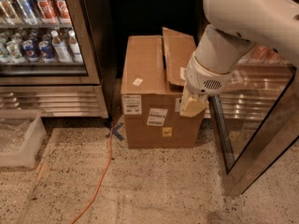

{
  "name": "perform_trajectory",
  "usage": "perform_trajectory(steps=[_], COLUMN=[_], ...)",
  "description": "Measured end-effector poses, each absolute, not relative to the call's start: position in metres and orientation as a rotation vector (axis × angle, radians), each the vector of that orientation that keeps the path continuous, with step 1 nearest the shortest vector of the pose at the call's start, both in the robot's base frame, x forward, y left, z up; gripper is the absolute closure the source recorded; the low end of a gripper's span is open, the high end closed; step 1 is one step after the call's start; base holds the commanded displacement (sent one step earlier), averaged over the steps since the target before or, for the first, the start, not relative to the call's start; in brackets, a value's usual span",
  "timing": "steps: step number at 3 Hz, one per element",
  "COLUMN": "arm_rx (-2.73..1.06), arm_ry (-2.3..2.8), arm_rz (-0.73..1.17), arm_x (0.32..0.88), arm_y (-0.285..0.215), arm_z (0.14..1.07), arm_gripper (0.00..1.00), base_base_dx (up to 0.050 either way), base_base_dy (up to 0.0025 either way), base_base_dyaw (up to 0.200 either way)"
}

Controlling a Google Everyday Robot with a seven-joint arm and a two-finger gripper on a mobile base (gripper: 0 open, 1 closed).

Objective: Close left fridge door

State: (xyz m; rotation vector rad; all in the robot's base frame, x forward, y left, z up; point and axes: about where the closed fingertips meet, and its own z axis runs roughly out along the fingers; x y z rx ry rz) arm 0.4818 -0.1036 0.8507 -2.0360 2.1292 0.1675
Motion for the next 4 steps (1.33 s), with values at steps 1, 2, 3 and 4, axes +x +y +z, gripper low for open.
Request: perform_trajectory(steps=[1, 2, 3, 4], arm_rx=[-1.976, -1.976, -1.979, -1.984], arm_ry=[2.166, 2.166, 2.103, 2.002], arm_rz=[0.178, 0.178, 0.256, 0.356], arm_x=[0.482, 0.482, 0.481, 0.479], arm_y=[-0.127, -0.127, -0.126, -0.12], arm_z=[0.852, 0.852, 0.857, 0.867], arm_gripper=[1.0, 1.0, 1.0, 1.0], base_base_dx=[0.0, 0.0, 0.0, 0.0], base_base_dy=[0.0, 0.0, 0.0, 0.0], base_base_dyaw=[0.0, 0.0, 0.0, 0.0])
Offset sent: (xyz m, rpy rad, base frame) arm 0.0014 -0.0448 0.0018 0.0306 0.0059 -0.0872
